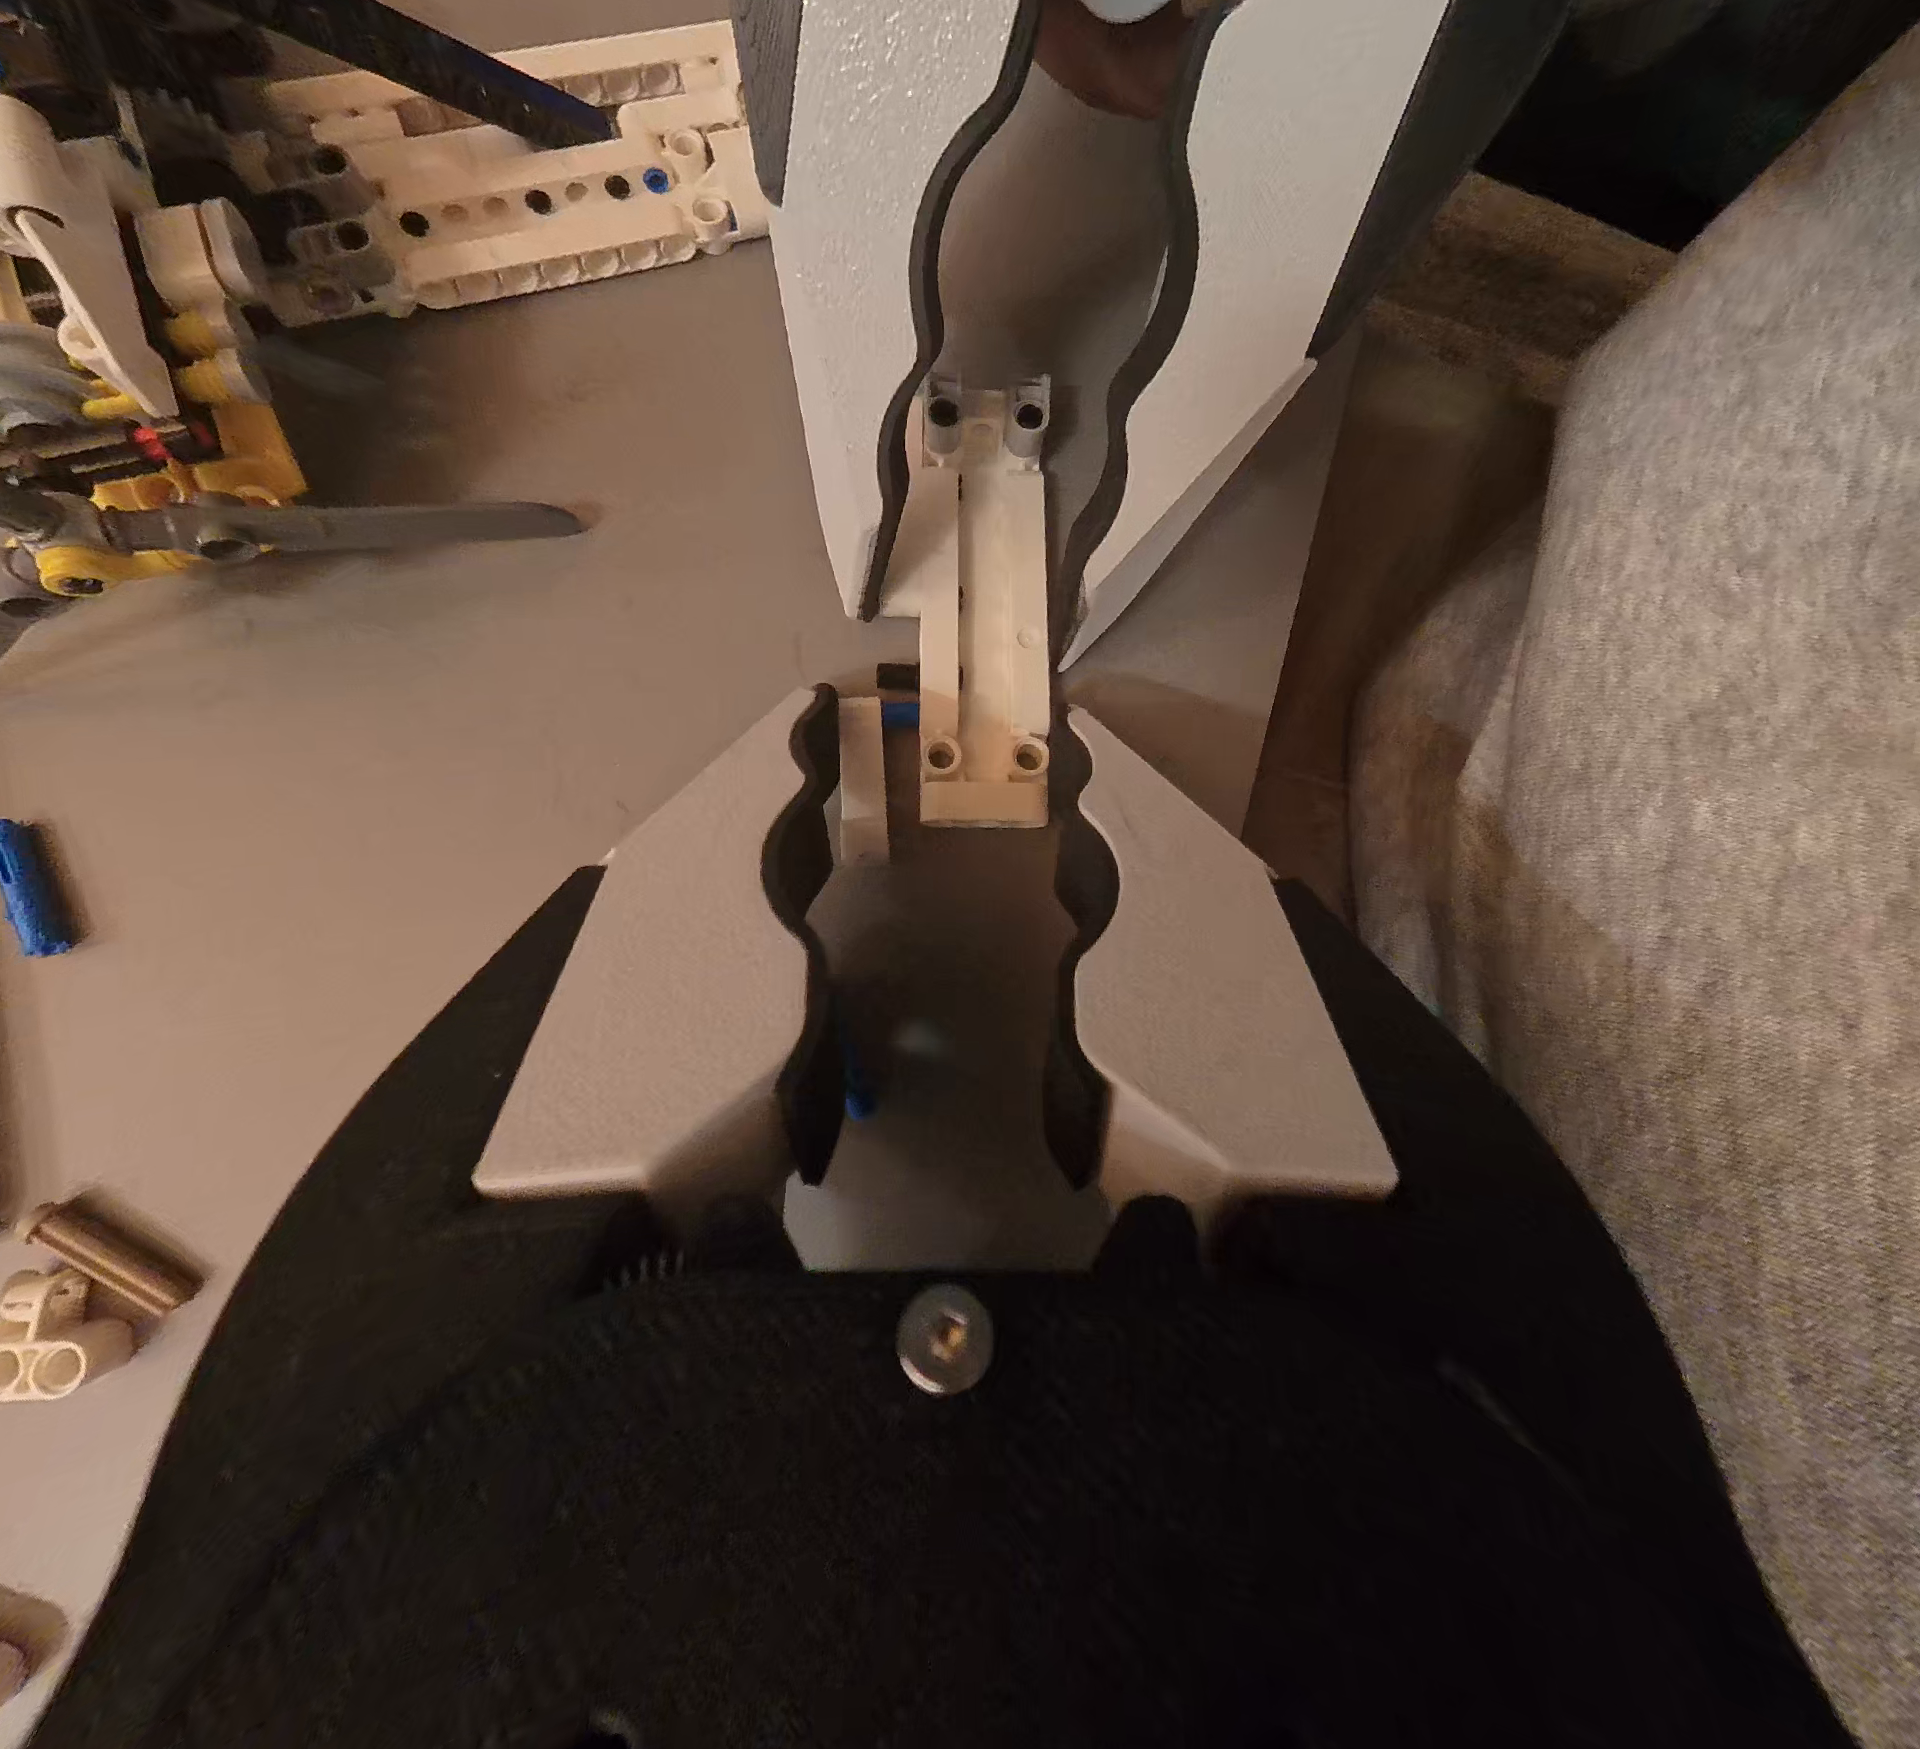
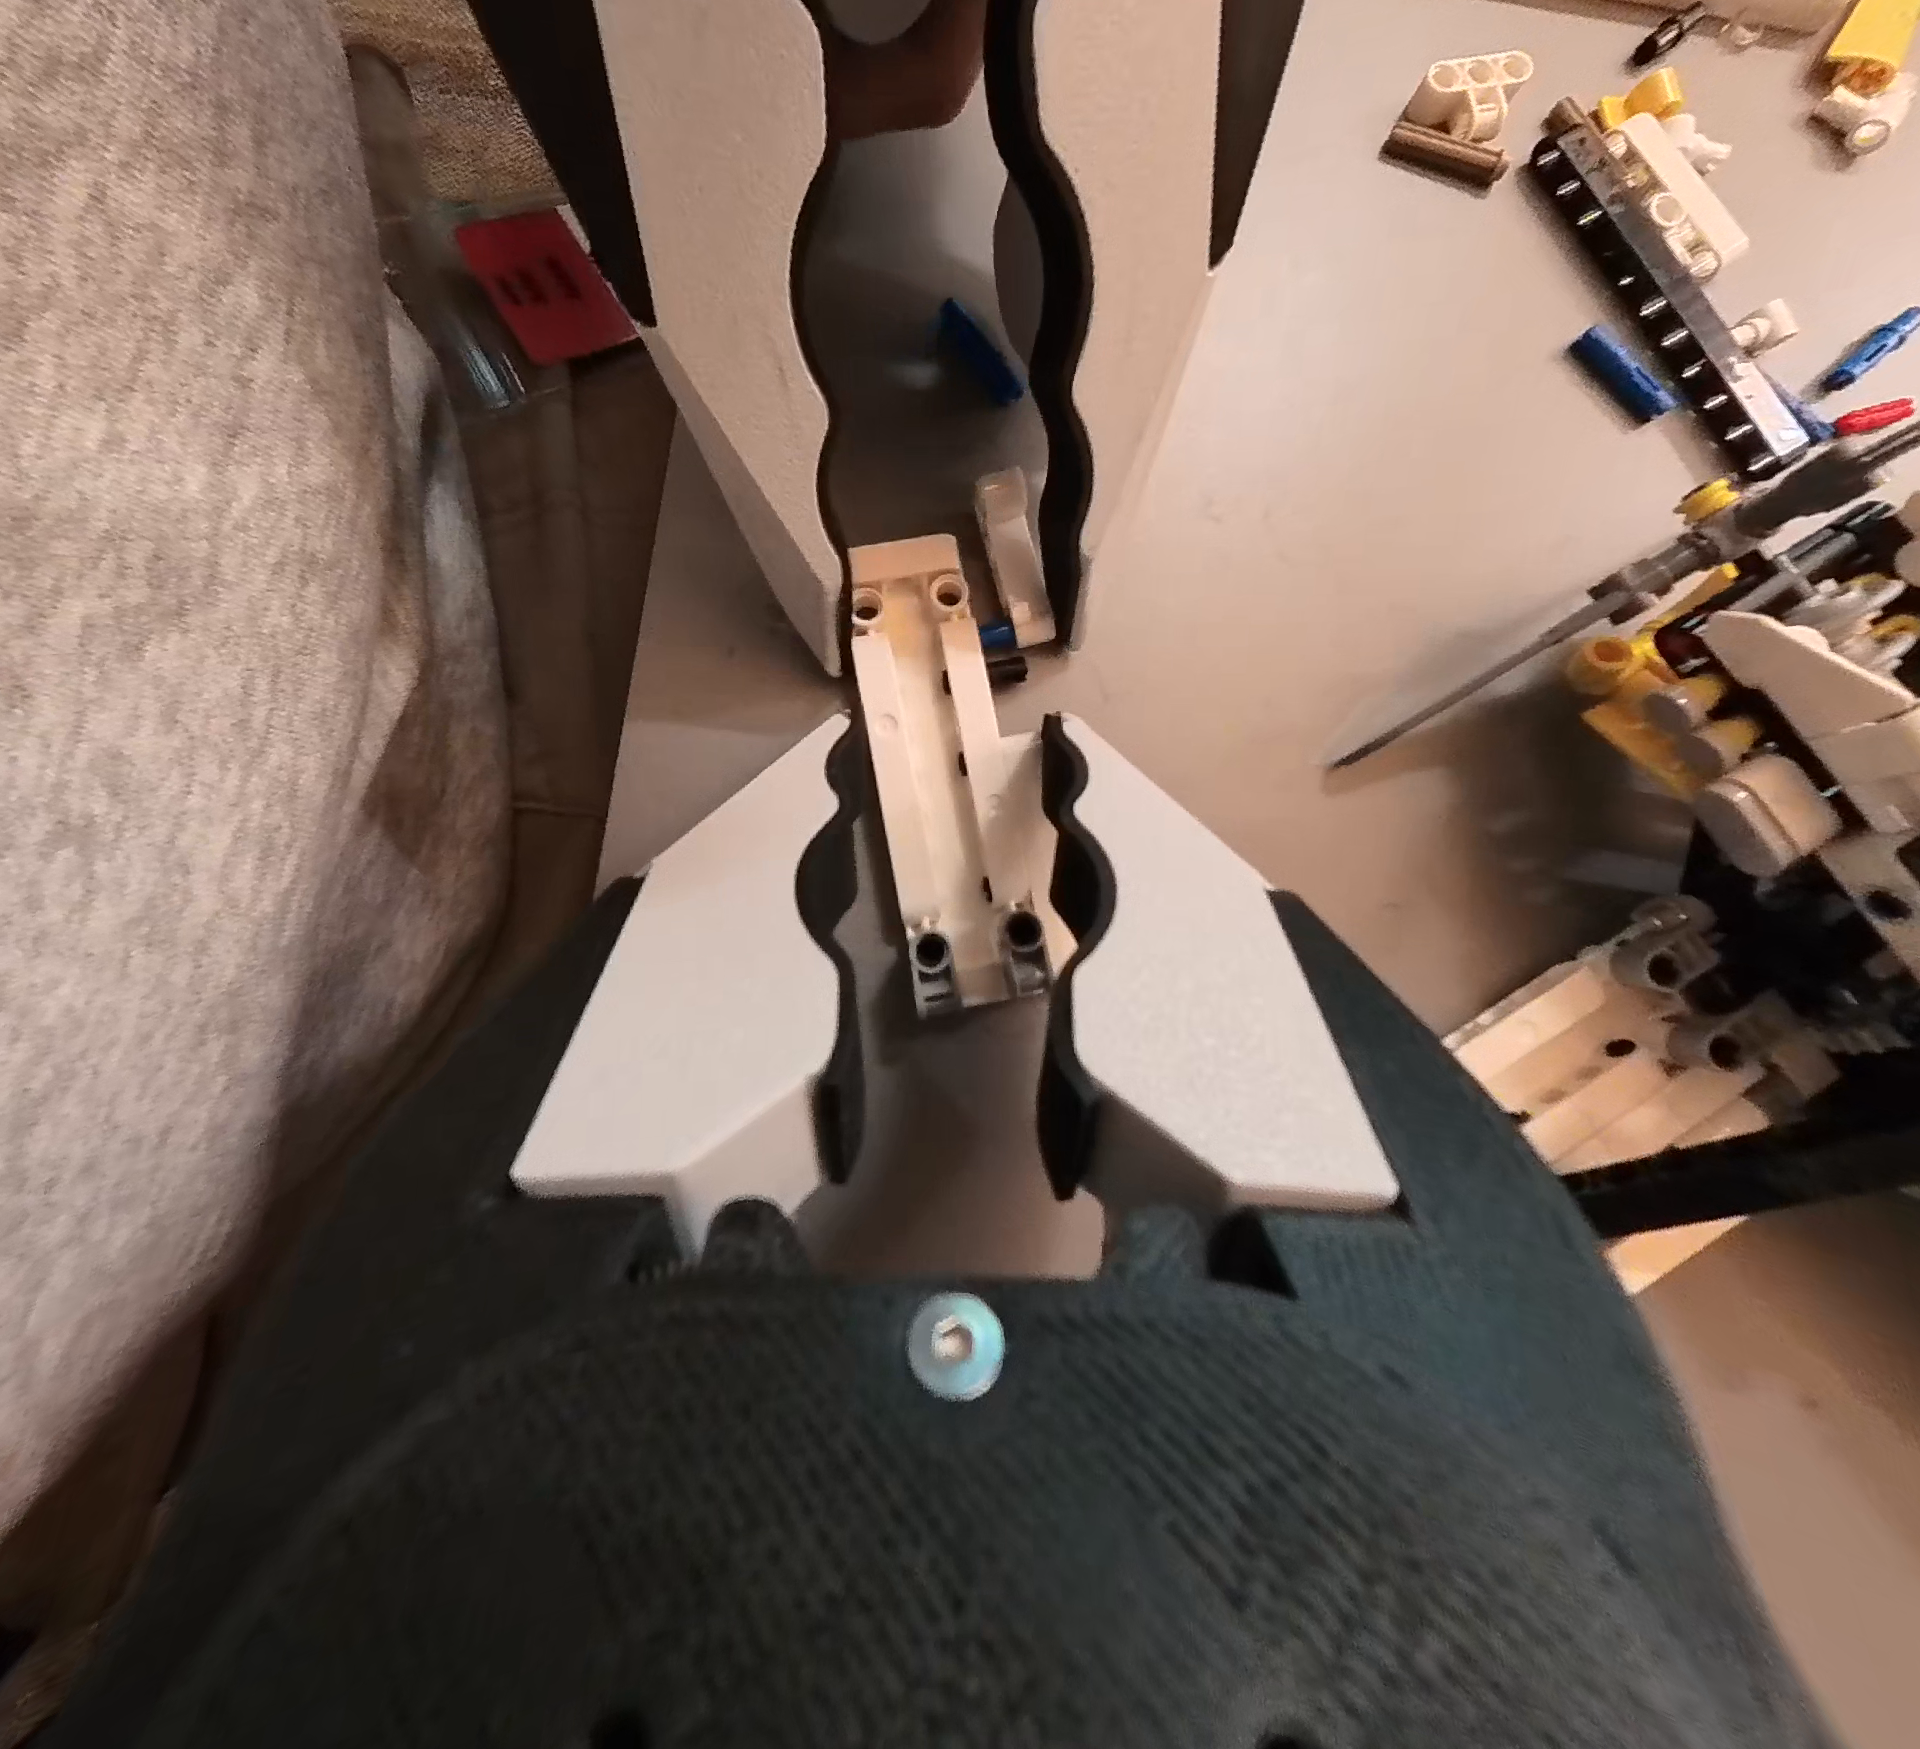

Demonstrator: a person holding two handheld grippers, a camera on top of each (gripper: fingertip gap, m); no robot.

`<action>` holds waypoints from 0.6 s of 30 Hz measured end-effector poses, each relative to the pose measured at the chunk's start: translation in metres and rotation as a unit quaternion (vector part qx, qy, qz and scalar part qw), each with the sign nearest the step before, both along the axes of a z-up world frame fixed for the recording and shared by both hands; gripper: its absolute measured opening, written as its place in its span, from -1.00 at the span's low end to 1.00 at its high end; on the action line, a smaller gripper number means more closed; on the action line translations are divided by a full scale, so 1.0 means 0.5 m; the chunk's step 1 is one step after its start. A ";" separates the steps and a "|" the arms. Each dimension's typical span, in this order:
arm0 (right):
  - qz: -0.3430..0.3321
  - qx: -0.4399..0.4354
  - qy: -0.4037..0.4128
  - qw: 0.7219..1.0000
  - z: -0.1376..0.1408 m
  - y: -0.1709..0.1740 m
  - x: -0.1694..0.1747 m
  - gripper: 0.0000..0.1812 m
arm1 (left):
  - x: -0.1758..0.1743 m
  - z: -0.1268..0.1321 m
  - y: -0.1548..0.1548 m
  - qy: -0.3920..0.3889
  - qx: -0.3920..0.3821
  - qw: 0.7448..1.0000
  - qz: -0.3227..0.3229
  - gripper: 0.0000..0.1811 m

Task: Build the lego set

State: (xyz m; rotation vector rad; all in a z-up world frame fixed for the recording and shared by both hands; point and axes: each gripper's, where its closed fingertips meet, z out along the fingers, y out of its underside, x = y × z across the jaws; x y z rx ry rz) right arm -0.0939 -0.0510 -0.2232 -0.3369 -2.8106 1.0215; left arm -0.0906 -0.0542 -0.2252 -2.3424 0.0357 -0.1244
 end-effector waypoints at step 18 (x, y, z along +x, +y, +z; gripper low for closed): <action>0.004 -0.009 -0.001 1.000 0.002 -0.004 -0.001 -0.64 | -0.008 -0.002 -0.007 0.030 0.001 0.998 -0.051 -0.54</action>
